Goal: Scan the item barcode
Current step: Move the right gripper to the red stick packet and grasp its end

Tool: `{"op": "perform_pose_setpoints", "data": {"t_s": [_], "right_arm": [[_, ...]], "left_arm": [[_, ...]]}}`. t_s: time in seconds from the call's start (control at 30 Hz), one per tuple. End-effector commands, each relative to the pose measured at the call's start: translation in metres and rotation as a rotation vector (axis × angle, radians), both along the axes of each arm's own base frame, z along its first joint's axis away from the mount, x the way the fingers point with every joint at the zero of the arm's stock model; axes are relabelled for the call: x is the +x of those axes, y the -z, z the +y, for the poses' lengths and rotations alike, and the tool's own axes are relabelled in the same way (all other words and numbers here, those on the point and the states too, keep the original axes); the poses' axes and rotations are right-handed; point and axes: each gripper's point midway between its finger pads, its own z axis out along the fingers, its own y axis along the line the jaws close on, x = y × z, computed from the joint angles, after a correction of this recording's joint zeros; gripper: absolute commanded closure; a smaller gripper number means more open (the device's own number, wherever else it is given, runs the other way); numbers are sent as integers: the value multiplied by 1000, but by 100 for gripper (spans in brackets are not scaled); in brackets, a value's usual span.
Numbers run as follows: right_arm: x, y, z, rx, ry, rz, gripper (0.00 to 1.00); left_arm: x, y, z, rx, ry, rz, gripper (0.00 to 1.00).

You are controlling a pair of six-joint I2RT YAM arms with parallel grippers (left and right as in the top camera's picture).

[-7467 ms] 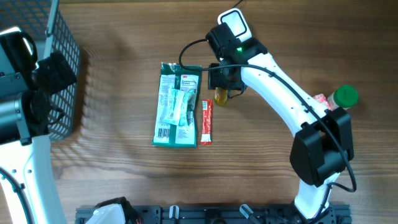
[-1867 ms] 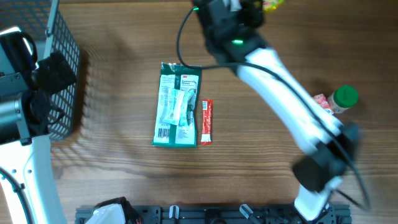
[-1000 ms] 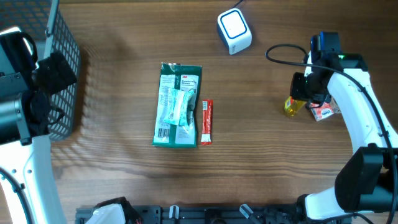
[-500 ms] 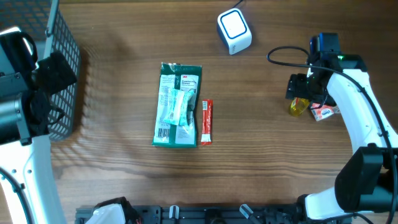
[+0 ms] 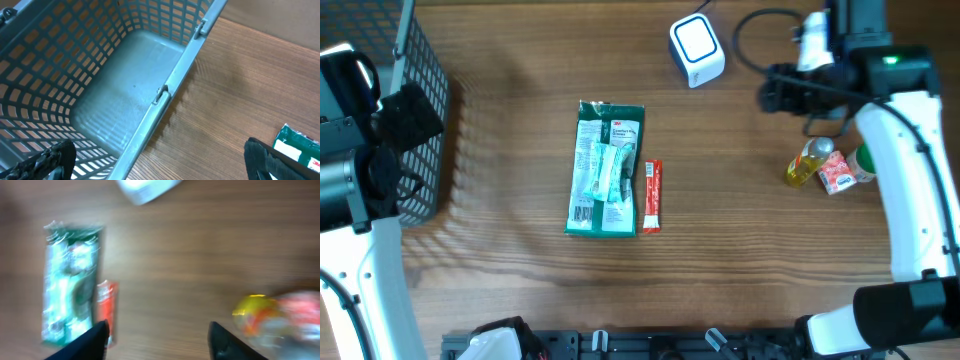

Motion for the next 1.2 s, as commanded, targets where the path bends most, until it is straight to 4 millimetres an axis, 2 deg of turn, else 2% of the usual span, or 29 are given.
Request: {"op": "perform_pose_setpoints", "data": {"t_s": [0.0,0.03,0.17,0.3,0.43,0.53,0.7,0.9,1.0,1.17], "right_arm": [[-26,10,68,118,-181,69,64],[-32,16,80,116,-212,82,75],[-60,55,136,129,-277,152,96],[-84,109,179,157,-299,186,96],[-106,153,198,157,-295,196,96],[-120,185,195,87,-233,206,96],[-133,208,200,54,-256,223,96],[-138,228,194,10,-248,268,95],[-138,231,187,-18,-222,279,95],[-134,235,163,-83,-153,302,92]], "left_arm": [[0,-2,1,7,5,-2,0],[0,-2,1,7,5,-2,0],[0,-2,1,7,5,-2,0],[0,-2,1,7,5,-2,0],[0,-2,1,7,5,-2,0],[0,-2,1,7,5,-2,0],[0,-2,1,7,5,-2,0],[0,-2,1,7,5,-2,0],[0,-2,1,7,5,-2,0],[0,-2,1,7,5,-2,0]]}}
